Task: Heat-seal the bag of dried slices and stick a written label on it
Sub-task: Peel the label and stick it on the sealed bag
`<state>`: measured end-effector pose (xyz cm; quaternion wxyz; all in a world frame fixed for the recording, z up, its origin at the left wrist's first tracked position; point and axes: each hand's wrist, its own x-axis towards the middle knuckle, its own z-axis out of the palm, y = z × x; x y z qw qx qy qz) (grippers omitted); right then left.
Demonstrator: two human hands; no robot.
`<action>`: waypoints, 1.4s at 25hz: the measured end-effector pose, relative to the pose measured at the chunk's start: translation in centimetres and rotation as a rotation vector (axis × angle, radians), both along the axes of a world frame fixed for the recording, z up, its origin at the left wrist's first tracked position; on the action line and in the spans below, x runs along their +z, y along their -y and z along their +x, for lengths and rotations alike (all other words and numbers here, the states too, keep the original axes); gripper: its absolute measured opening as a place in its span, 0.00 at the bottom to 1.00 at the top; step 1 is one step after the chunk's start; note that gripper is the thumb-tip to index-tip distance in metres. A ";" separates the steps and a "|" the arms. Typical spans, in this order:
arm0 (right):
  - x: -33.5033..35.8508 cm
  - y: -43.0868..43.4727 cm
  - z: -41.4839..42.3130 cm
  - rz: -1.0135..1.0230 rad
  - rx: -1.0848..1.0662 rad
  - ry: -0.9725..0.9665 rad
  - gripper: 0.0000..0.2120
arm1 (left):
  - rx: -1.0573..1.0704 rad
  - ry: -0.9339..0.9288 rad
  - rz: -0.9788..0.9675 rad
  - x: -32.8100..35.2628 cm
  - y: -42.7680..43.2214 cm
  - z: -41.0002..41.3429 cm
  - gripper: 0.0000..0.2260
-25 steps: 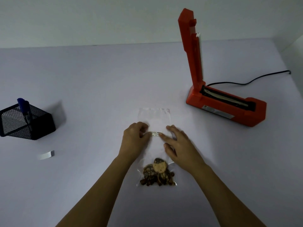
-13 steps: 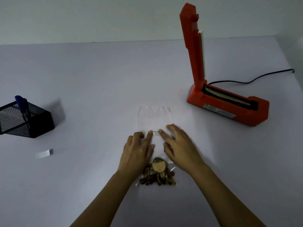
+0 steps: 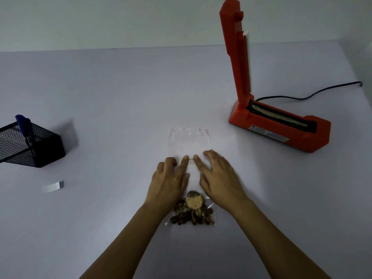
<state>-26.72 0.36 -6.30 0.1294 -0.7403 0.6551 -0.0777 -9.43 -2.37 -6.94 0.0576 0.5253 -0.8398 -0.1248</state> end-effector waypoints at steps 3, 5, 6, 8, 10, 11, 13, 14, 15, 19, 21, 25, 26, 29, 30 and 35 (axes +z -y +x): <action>0.0 -0.1 0.1 0.011 -0.014 -0.014 0.25 | 0.018 0.004 0.016 0.2 0.0 0.0 0.25; -0.1 -0.1 0.2 0.006 -0.016 -0.012 0.25 | 0.000 0.019 0.009 0.2 0.2 0.0 0.24; -0.2 0.0 0.3 0.004 -0.019 -0.016 0.25 | -0.004 0.021 0.013 0.1 0.2 0.0 0.24; -0.2 0.0 0.3 0.007 -0.035 -0.034 0.25 | 0.008 0.030 0.016 0.1 0.3 0.0 0.26; -0.3 -0.1 0.4 0.017 -0.038 -0.036 0.25 | 0.005 0.048 0.007 0.2 0.3 0.0 0.26; -0.3 -0.1 0.4 0.020 -0.035 -0.036 0.25 | -0.005 0.053 0.001 0.2 0.3 0.0 0.25; -0.4 -0.1 0.4 0.021 -0.036 -0.034 0.25 | -0.010 0.044 0.002 0.2 0.3 0.1 0.25; -0.4 -0.1 0.4 0.023 -0.039 -0.032 0.26 | -0.006 0.039 0.006 0.2 0.3 0.1 0.25; -0.3 -0.1 0.5 0.026 -0.040 -0.028 0.26 | -0.007 0.038 0.004 0.2 0.4 0.2 0.26; 0.0 0.0 0.4 0.016 -0.046 -0.025 0.25 | -0.029 0.036 -0.014 0.1 0.6 0.3 0.26; 0.1 -0.1 0.4 0.010 -0.065 -0.014 0.26 | -0.023 0.032 -0.007 0.1 0.7 0.4 0.27; 0.1 -0.1 0.4 0.010 -0.037 -0.012 0.25 | -0.050 0.017 -0.017 0.2 0.6 0.5 0.25; 0.1 -0.1 0.4 0.016 -0.036 -0.014 0.25 | -0.049 0.021 -0.011 0.2 0.6 0.6 0.25; 0.6 0.0 0.3 0.039 -0.034 0.010 0.25 | -0.045 -0.003 0.042 0.8 0.8 0.3 0.26; 1.0 0.1 0.2 0.039 -0.035 0.054 0.25 | -0.049 -0.039 0.063 1.3 0.9 0.4 0.27; 4.3 -1.6 0.0 0.016 -0.234 0.328 0.24 | 0.226 -0.290 0.082 3.7 -0.6 2.4 0.23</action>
